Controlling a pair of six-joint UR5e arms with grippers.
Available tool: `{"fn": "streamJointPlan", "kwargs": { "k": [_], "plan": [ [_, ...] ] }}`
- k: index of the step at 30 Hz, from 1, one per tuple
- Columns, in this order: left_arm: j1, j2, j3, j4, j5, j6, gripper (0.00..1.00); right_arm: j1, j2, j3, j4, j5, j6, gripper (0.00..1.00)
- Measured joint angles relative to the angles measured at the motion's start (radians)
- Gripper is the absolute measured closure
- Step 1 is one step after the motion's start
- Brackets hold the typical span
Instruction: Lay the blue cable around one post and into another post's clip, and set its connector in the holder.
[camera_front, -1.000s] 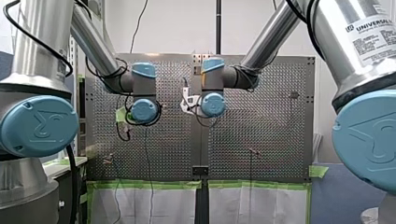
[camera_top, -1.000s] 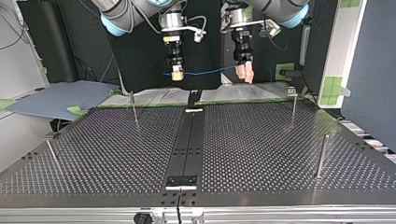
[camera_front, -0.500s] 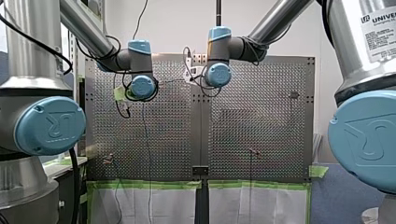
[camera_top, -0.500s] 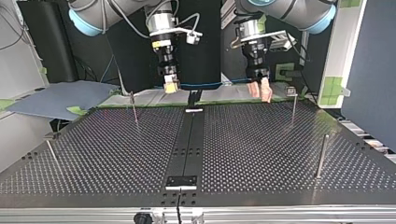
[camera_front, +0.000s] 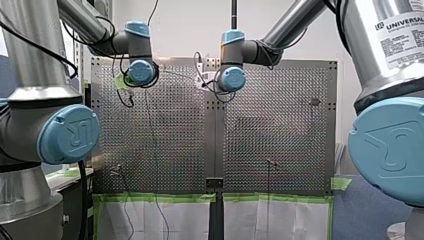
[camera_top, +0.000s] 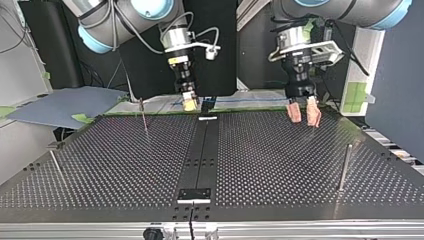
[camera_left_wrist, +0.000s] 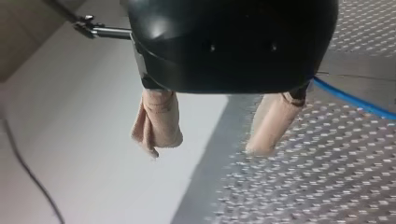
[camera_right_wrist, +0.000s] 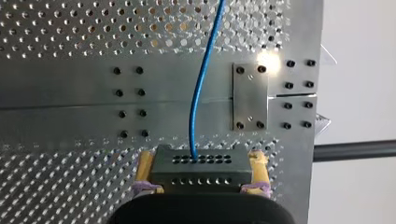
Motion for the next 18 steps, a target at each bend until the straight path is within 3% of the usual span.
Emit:
{"fn": "streamJointPlan", "kwargs": {
  "k": [6, 18],
  "plan": [
    [0.06, 0.038, 0.025, -0.06, 0.06, -0.021, 0.0, 0.004, 0.008, -0.057, 0.019, -0.018, -0.004, 1.0],
    [0.189, 0.047, 0.065, -0.17, 0.189, -0.073, 0.0, 0.025, 0.032, -0.151, 0.037, -0.051, -0.004, 1.0]
  ]
}}
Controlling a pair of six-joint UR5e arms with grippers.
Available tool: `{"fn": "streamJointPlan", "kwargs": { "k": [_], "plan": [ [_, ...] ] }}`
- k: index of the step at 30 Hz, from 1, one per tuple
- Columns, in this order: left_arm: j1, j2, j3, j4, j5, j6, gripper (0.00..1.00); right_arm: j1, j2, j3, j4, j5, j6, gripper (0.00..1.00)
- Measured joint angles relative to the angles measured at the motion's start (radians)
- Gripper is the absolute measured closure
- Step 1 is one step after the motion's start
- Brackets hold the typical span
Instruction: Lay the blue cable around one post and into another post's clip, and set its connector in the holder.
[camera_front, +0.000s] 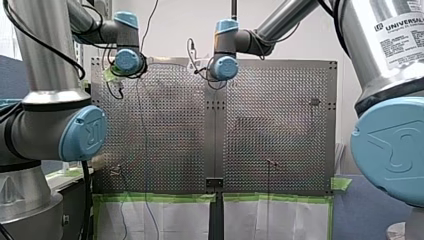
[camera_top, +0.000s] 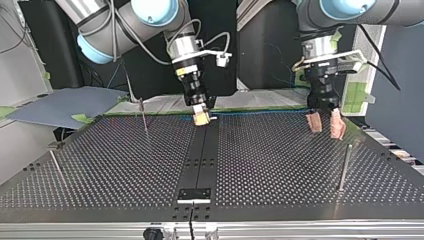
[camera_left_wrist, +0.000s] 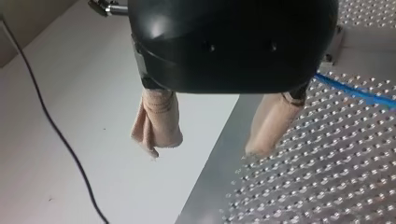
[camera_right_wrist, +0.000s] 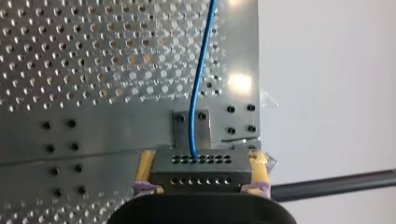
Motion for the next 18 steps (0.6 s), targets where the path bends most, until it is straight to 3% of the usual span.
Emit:
{"fn": "streamJointPlan", "kwargs": {
  "k": [12, 18],
  "plan": [
    [0.125, 0.004, 0.06, -0.006, 0.121, -0.052, 0.0, 0.044, 0.047, -0.065, 0.005, 0.0, -0.002, 1.0],
    [0.185, 0.004, 0.074, 0.002, 0.139, -0.067, 0.0, 0.052, 0.055, -0.082, -0.001, -0.001, 0.0, 1.0]
  ]
}}
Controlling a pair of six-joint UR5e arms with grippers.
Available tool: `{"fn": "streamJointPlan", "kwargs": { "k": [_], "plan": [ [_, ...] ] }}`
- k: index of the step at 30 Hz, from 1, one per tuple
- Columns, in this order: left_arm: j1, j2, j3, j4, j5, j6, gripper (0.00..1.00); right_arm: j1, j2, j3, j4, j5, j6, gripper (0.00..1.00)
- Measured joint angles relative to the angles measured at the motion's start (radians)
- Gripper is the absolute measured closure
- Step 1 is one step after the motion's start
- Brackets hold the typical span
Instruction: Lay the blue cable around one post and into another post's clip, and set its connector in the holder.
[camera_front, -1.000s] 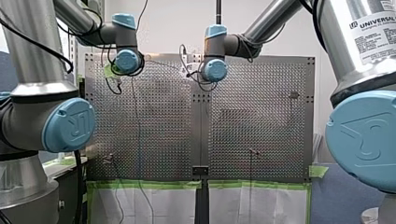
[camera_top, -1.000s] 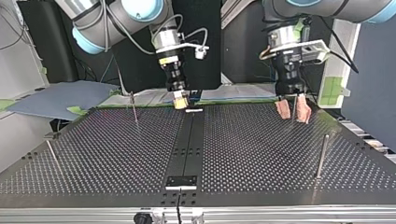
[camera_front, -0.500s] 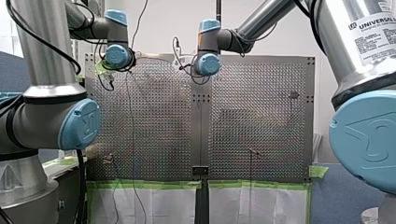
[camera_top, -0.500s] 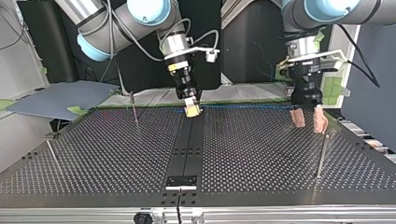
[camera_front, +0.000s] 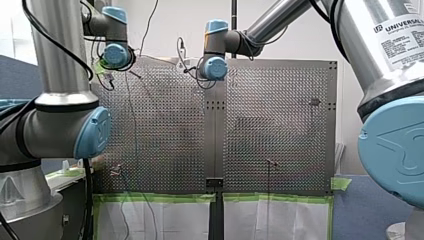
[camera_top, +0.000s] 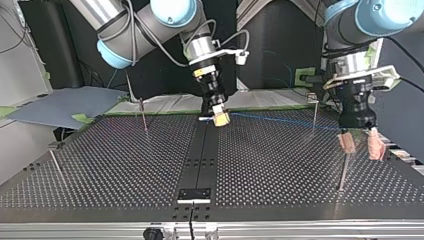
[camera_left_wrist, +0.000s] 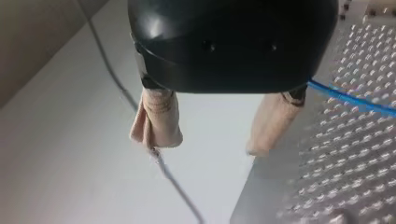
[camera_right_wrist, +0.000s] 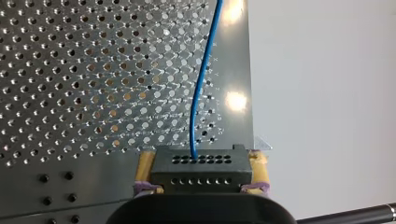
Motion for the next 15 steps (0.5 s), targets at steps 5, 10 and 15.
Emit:
{"fn": "streamJointPlan", "kwargs": {
  "k": [5, 10, 15],
  "plan": [
    [0.049, -0.001, 0.009, 0.033, 0.012, -0.027, 0.0, 0.002, 0.018, -0.022, 0.001, -0.002, 0.0, 1.0],
    [0.104, -0.007, 0.01, 0.082, 0.037, -0.073, 0.0, 0.004, 0.039, -0.052, 0.009, -0.003, 0.0, 1.0],
    [0.13, -0.034, 0.011, 0.127, 0.078, -0.116, 0.0, 0.004, 0.044, -0.073, 0.006, -0.004, 0.003, 1.0]
  ]
}}
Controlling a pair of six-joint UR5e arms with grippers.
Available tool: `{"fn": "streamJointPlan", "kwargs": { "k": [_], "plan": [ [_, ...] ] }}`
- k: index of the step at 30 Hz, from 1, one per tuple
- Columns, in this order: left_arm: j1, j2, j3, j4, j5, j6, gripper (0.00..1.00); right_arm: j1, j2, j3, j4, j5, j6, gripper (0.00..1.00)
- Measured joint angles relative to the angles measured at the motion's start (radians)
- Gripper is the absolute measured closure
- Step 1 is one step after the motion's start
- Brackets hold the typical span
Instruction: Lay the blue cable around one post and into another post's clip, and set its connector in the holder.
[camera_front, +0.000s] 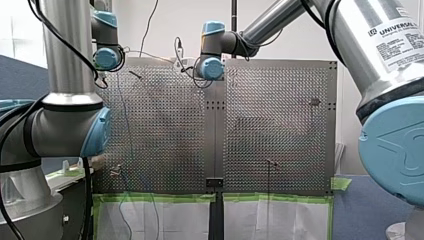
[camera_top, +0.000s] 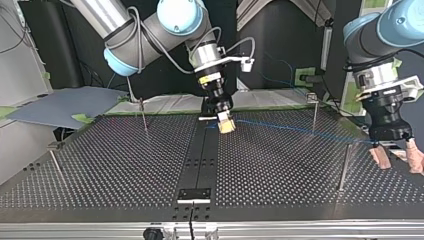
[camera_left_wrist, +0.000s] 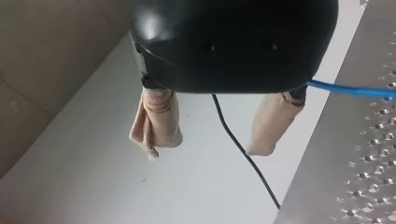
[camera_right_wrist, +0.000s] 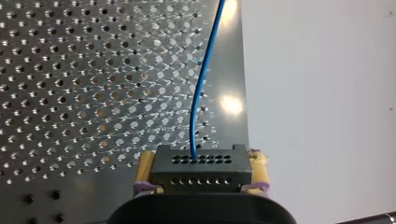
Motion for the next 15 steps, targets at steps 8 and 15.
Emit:
{"fn": "streamJointPlan", "kwargs": {
  "k": [8, 15],
  "plan": [
    [0.006, -0.048, 0.004, 0.024, 0.04, -0.029, 0.0, 0.005, 0.025, -0.036, 0.016, -0.009, -0.003, 1.0],
    [0.023, -0.067, 0.018, 0.051, 0.036, -0.051, 0.0, 0.013, 0.053, -0.097, 0.033, -0.014, -0.005, 1.0]
  ]
}}
